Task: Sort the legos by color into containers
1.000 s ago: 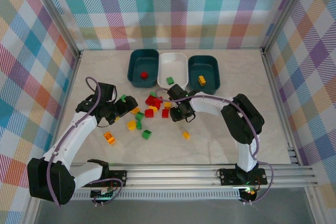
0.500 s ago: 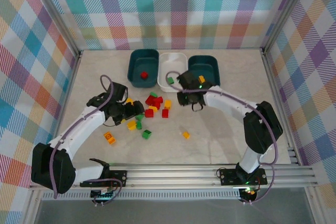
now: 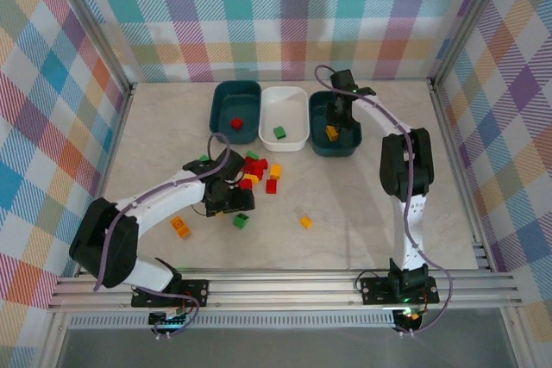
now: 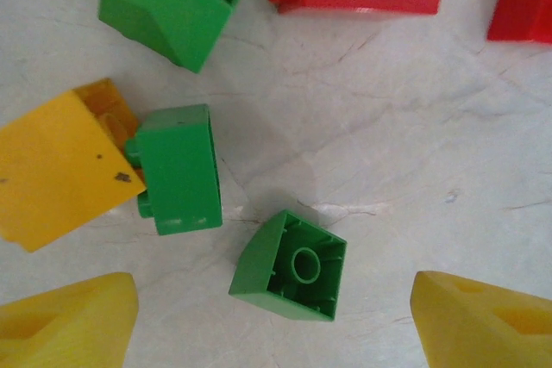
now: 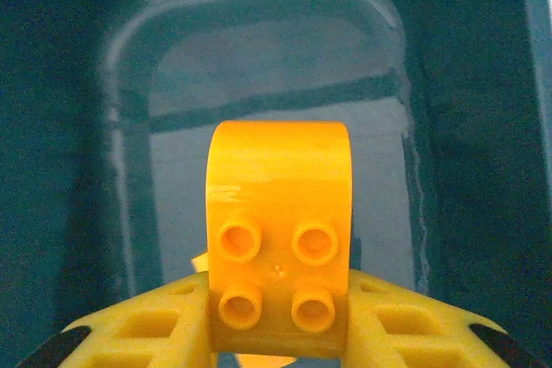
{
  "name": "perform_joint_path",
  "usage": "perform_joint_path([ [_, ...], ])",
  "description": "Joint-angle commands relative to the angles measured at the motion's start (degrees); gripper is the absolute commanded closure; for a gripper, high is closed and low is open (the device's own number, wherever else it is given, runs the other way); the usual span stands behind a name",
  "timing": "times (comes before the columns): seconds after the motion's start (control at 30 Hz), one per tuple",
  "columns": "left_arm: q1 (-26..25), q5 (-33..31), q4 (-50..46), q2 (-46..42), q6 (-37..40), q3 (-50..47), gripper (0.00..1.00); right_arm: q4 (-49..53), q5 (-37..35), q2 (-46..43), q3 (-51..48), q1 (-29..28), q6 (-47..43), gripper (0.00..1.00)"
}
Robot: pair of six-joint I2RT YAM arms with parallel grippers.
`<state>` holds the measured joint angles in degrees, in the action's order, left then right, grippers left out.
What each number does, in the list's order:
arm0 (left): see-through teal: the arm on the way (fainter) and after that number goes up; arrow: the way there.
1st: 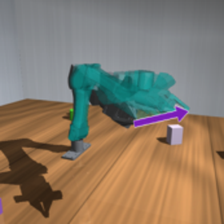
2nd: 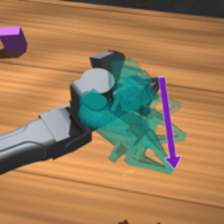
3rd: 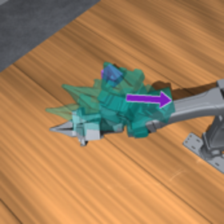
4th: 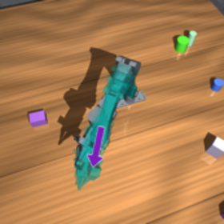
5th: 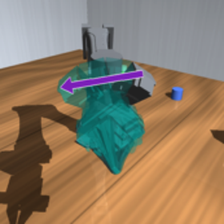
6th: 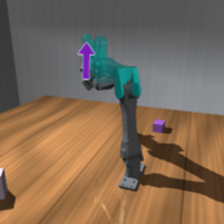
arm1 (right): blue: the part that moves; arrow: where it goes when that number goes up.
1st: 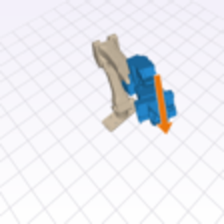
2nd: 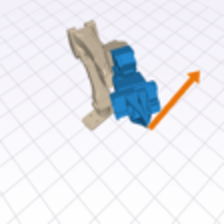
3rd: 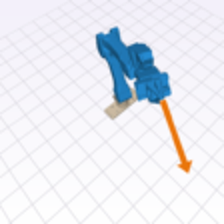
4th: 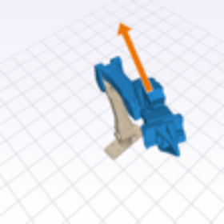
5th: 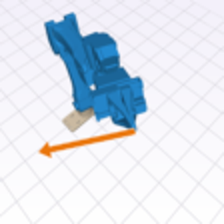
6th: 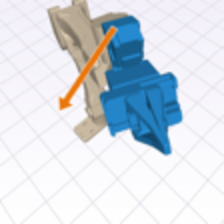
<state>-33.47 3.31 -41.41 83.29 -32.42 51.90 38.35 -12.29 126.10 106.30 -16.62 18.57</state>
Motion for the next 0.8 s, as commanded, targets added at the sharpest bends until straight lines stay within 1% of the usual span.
perform_joint_path([
  [0.0, -0.7, -1.1, 1.4, 3.4, 2.0, -0.1, 0.19, 5.7, 1.5, 0.4, 4.8, -0.5, -0.7, 0.61],
  [0.07, -1.1, -0.7, 2.3, 5.9, 2.5, 0.0, 0.22, 5.7, 1.8, 0.3, 4.4, -0.3, -1.1, 0.54],
  [0.1, -1.3, -0.7, 2.8, 6.9, 2.5, 0.0, 0.23, 5.7, 1.7, -0.1, 4.1, -0.3, -1.3, 0.50],
  [0.13, -1.5, -0.2, 3.3, 7.6, 2.5, -0.1, 0.24, 5.4, 1.5, -0.9, 3.4, -0.3, -1.3, 0.43],
  [0.2, -2.2, 0.7, 3.8, 8.4, 2.8, 0.0, 0.24, 4.4, 1.2, -2.7, 2.1, -0.3, -1.3, 0.38],
  [0.3, -4.1, 0.0, 3.9, 8.6, 3.9, 0.3, 0.25, 4.0, 1.0, -5.4, 0.5, -0.3, -1.1, 0.35],
  [0.37, -5.2, -0.3, 4.3, 9.1, 4.4, 0.7, 0.25, 2.4, 1.2, -8.3, -2.4, -0.3, -0.3, 0.32],
  [0.43, -6.1, -0.2, 4.5, 10.1, 4.7, 1.5, 0.25, 0.1, 2.1, -11.6, -6.9, -0.3, 1.1, 0.31],
  [0.6, -9.3, -0.2, 4.1, 12.1, 4.0, 2.8, 0.25, -6.2, 4.9, -22.1, -21.9, -0.3, 3.8, 0.30],
  [0.7, -11.4, -1.7, 2.6, 12.8, 3.5, 4.1, 0.26, -8.1, 5.8, -27.2, -29.2, -0.3, 4.2, 0.29],
  [0.77, -12.5, -2.6, 1.9, 13.4, 3.2, 4.9, 0.29, -8.8, 6.3, -30.0, -32.8, -0.3, 4.3, 0.29],
])
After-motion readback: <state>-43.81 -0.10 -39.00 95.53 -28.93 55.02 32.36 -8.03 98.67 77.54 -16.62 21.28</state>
